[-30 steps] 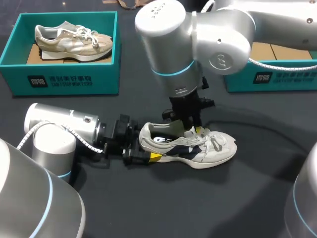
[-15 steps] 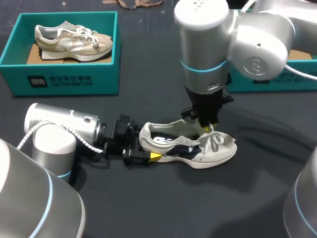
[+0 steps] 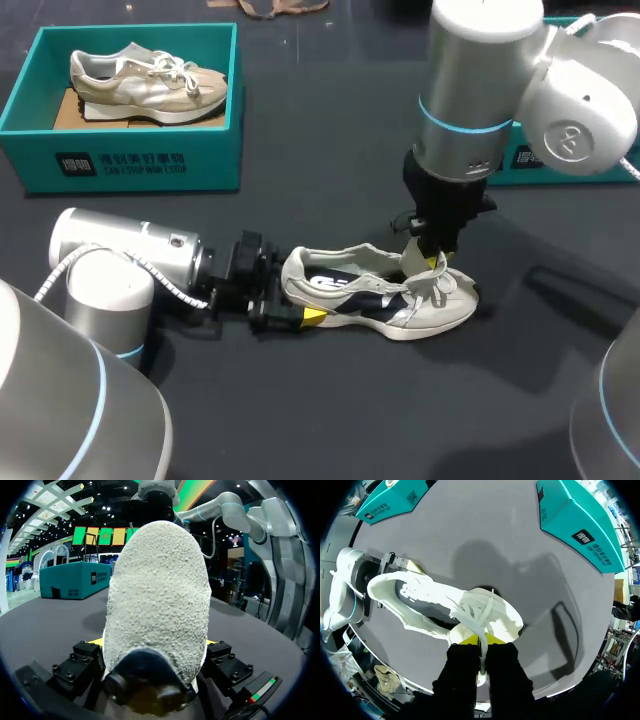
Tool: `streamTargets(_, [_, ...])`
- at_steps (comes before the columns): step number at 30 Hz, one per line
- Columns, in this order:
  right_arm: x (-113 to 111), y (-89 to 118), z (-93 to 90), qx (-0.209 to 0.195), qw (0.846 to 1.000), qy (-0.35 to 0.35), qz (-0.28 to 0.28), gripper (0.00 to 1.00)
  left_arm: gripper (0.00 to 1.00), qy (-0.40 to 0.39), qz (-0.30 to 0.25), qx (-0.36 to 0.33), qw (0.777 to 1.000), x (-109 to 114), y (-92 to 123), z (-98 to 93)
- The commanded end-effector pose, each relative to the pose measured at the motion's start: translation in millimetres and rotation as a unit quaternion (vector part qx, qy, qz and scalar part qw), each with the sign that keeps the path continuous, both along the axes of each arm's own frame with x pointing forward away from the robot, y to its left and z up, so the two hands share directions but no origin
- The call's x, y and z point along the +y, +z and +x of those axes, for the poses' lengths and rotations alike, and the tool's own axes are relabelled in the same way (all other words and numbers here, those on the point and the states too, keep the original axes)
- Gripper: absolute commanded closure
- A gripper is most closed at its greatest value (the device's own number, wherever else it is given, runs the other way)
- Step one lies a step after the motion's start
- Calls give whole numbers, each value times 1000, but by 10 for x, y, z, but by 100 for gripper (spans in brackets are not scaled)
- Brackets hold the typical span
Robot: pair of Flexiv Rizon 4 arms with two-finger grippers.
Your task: Take the shoe out of the shoebox, open the shoe tongue, remove and reinsert the insole, then place the shoe into the shoebox
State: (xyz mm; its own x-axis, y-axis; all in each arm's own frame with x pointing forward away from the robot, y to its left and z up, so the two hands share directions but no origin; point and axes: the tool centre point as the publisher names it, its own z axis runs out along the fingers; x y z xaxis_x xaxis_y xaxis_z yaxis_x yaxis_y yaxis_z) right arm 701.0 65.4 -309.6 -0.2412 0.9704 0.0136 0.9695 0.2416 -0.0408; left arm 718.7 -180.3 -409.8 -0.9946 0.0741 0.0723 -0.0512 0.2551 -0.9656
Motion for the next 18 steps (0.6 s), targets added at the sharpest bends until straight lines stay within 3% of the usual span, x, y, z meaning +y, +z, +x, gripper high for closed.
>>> streamTargets(1, [-175, -26, -70, 12, 999, -10, 31, 100, 100, 1, 1, 0, 1000, -19, -25, 10])
streamTargets(8, [-375, -13, -113, 11, 999, -27, 34, 100, 100, 1, 1, 0, 1000, -19, -25, 10])
streamTargets(11, [-431, 7, -90, -3, 998, -15, 54, 100, 100, 1, 1, 0, 1000, -19, -25, 10])
streamTargets(13, [-493, -21, -77, -25, 995, -3, 100, 100, 100, 1, 1, 0, 1000, -19, -25, 10])
streamTargets(18, [-493, -21, -77, -25, 995, -3, 100, 100, 100, 1, 1, 0, 1000, -19, -25, 10])
